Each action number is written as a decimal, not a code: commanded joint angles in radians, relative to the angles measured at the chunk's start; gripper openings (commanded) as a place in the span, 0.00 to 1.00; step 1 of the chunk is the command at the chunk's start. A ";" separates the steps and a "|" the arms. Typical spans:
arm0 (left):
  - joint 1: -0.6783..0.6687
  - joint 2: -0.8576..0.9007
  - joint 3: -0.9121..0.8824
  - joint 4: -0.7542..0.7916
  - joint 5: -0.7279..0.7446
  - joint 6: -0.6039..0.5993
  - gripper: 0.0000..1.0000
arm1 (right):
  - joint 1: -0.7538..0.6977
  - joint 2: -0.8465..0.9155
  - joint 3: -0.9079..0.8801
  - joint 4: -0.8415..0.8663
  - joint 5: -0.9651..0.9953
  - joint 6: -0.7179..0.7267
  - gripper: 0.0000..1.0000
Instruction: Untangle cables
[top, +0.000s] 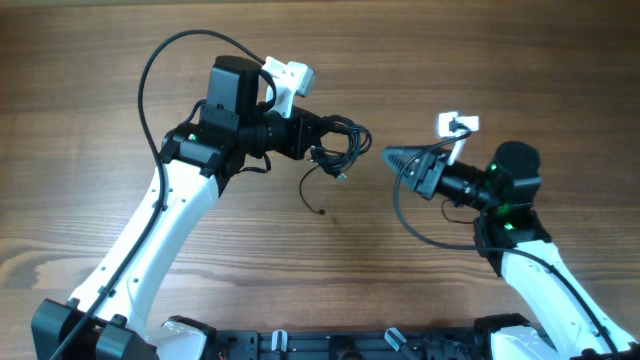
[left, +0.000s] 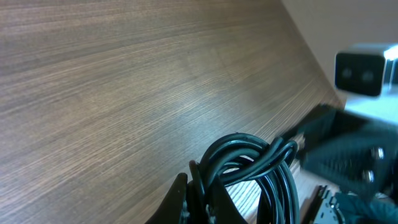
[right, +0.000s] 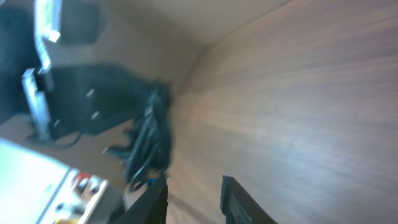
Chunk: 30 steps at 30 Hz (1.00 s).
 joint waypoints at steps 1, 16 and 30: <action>-0.004 -0.018 0.005 0.008 0.030 -0.068 0.04 | 0.022 0.004 -0.001 0.007 -0.069 0.009 0.31; -0.096 -0.013 0.005 0.009 0.031 -0.130 0.04 | 0.062 0.004 -0.001 0.024 0.112 0.158 0.33; -0.158 -0.013 0.005 0.095 0.088 -0.175 0.04 | 0.108 0.050 -0.001 -0.191 0.403 0.097 0.06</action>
